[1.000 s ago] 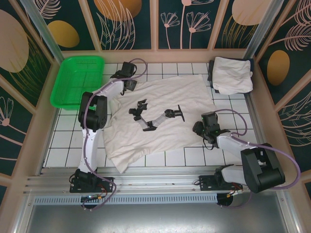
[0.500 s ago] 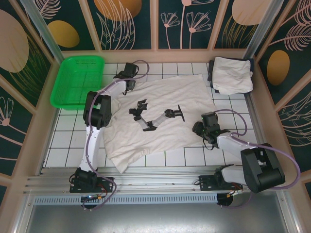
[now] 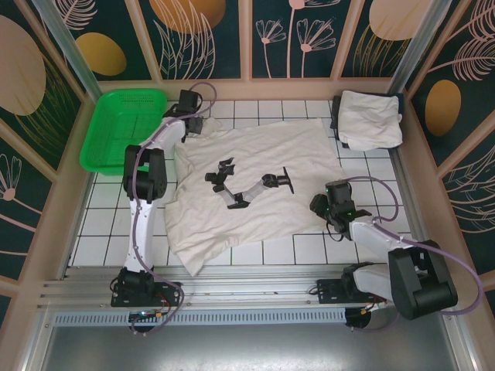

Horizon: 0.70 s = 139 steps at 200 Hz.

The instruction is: Fold and stack the t-shirts

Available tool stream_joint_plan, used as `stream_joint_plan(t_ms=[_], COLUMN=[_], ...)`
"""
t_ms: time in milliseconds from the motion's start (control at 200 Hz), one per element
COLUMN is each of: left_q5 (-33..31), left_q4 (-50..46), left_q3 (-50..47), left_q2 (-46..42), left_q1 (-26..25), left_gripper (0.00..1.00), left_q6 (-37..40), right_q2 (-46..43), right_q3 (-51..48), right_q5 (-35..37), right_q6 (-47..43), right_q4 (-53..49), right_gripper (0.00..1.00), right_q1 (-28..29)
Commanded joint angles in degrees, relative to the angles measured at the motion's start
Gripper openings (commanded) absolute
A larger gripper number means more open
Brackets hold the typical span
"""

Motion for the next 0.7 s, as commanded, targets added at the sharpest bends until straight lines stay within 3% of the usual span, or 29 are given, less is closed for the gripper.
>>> stream_joint_plan(t_ms=[0, 80, 160, 270, 400, 485, 596, 691], left_q5=[9.66, 9.54, 3.83, -6.03, -7.94, -10.82, -20.04, -23.30], left_q4=[0.94, 6.52, 8.78, 5.52, 3.89, 5.09, 3.86, 4.24], left_q3=[-5.26, -14.26, -18.68, -15.44, -12.45, -11.45, -4.81, -1.92], left_q2=[-7.09, -11.59, -12.82, -8.32, -4.56, -2.76, 2.38, 3.76], left_q1=[-1.09, -2.52, -4.30, -5.71, -5.84, -5.90, -5.88, -5.89], left_gripper=[0.27, 0.40, 0.50, 0.54, 0.59, 0.58, 0.45, 0.32], left_q6=[1.74, 7.61, 13.39, 17.42, 18.14, 18.38, 17.88, 17.27], right_q2=[-0.80, -0.16, 0.15, 0.36, 0.64, 0.54, 0.59, 0.68], right_q3=[-1.02, -0.93, -0.84, -0.78, -0.67, -0.67, -0.59, -0.49], right_q5=[1.05, 0.63, 0.45, 0.41, 0.27, 0.18, 0.00, 0.10], right_q6=[0.50, 0.37, 0.26, 0.19, 0.19, 0.12, -0.17, -0.24], right_q4=[-0.79, -0.80, -0.72, -0.56, -0.64, -0.65, -0.72, -0.98], right_gripper=[0.45, 0.45, 0.45, 0.45, 0.45, 0.45, 0.45, 0.45], right_q1=[-0.43, -0.45, -0.53, -0.49, -0.52, -0.55, -0.49, -0.52])
